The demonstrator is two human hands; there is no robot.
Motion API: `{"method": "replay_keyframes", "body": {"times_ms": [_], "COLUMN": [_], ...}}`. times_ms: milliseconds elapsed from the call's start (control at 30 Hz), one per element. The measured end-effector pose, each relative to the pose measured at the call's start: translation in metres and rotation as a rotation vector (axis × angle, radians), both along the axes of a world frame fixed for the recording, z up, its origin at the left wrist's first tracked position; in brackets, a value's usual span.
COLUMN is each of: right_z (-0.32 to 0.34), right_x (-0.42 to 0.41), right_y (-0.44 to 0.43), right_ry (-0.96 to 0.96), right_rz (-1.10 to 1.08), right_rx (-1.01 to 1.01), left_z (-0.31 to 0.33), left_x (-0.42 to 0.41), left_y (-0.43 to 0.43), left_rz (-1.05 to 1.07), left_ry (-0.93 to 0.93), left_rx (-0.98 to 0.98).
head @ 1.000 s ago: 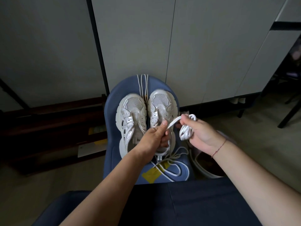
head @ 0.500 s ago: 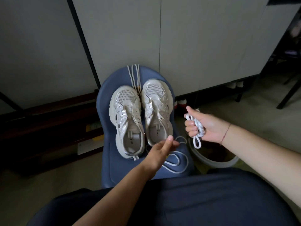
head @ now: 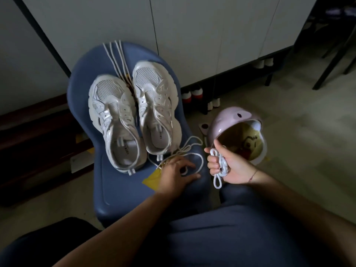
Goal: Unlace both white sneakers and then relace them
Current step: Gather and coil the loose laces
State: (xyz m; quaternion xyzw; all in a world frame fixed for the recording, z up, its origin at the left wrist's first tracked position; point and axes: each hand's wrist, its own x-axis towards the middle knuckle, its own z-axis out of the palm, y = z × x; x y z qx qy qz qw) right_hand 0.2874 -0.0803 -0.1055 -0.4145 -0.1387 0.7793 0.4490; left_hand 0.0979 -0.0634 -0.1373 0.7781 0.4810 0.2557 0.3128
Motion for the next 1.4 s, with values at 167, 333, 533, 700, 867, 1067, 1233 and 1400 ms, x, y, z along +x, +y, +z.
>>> {"method": "replay_keyframes", "body": {"times_ms": [167, 333, 533, 700, 867, 1067, 1233, 1400], "right_z": [-0.011, -0.017, -0.017, -0.013, -0.008, 0.009, 0.011, 0.031], "right_x": [-0.005, -0.01, -0.006, -0.005, -0.014, -0.02, -0.018, -0.026], "right_y": [0.006, 0.007, 0.005, 0.003, 0.001, -0.007, -0.006, -0.003], "right_ry": [0.091, 0.15, 0.198, 0.237, 0.168, 0.008, -0.085, -0.171], "right_rz": [0.057, 0.059, -0.008, -0.063, -0.06, 0.019, 0.069, 0.02], "right_rx": [0.054, 0.083, 0.097, 0.085, 0.097, 0.204, 0.308, 0.38], "left_z": [0.008, 0.013, 0.015, 0.025, 0.033, 0.068, 0.092, 0.101], "left_x": [0.005, 0.006, 0.001, 0.0, 0.004, 0.014, 0.012, 0.017], "left_y": [-0.004, -0.002, -0.003, -0.004, -0.005, -0.002, 0.01, 0.005], "left_rz": [0.099, 0.148, 0.154, 0.113, 0.075, 0.033, 0.011, 0.052], "left_ry": [-0.033, 0.013, 0.106, 0.142, 0.196, -0.295, -0.655, -0.604], "left_rx": [-0.022, -0.049, -0.109, -0.161, -0.218, -0.527, -0.69, -0.45]}}
